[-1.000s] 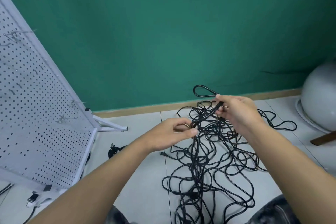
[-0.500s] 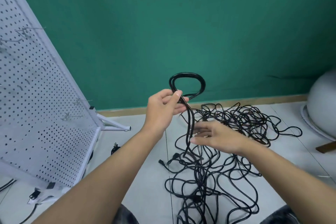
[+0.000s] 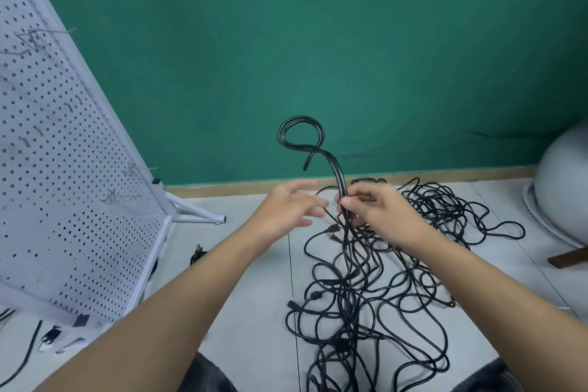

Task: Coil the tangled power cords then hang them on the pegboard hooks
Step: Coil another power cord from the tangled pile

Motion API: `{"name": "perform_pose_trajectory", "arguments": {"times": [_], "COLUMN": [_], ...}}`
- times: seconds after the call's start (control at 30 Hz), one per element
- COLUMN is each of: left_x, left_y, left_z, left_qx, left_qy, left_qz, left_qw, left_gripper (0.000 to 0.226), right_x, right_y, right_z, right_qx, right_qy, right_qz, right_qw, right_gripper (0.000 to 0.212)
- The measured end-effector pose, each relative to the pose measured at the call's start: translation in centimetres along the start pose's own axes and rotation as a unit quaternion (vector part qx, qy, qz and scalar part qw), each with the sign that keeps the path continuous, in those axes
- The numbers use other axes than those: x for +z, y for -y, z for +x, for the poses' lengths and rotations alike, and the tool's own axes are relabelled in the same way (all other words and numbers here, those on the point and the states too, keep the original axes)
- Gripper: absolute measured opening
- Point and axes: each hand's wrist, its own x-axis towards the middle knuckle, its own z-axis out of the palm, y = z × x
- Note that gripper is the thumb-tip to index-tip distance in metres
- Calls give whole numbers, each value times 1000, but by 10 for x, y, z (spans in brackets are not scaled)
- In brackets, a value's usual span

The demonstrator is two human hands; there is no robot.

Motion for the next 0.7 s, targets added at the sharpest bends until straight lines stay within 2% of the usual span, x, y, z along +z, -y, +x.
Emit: {"name": "perform_pose_trajectory", "arguments": {"times": [0.1,0.17,0.33,0.37,0.43,0.5,0.6,0.63,0.7], "left_x": [16,26,37,36,33,24,9,6,2], "left_y": [11,18,18,16,10,4,-7,-11,-15], "left_z": [-7,-6,0,1,2,3,5,5,7], "left_qx": [-6,23,82,83,91,112,130,130,127], "left_qy": [116,146,63,48,23,-2,-52,-70,-93], "left_qz": [119,135,110,95,71,55,-21,-55,-117], "left_qw": [986,980,989,991,993,992,990,987,980], "left_gripper": [32,28,12,11,7,6,8,8,10], "right_x": [-2,-1,3,3,-3,-13,-22,-21,-18], "right_y": [6,10,18,18,14,5,-11,-15,-22], "right_z": [7,11,16,16,15,11,0,-3,-3], "right_qx": [-9,-12,-16,-16,-14,18,95,105,92], "right_qy": [-28,-38,-43,-48,-45,19,190,211,196], "right_qz": [64,111,177,169,76,-21,-17,-4,11], "right_qw": [998,993,983,984,996,999,977,972,976], "right_gripper": [11,11,11,13,19,28,53,53,42]}}
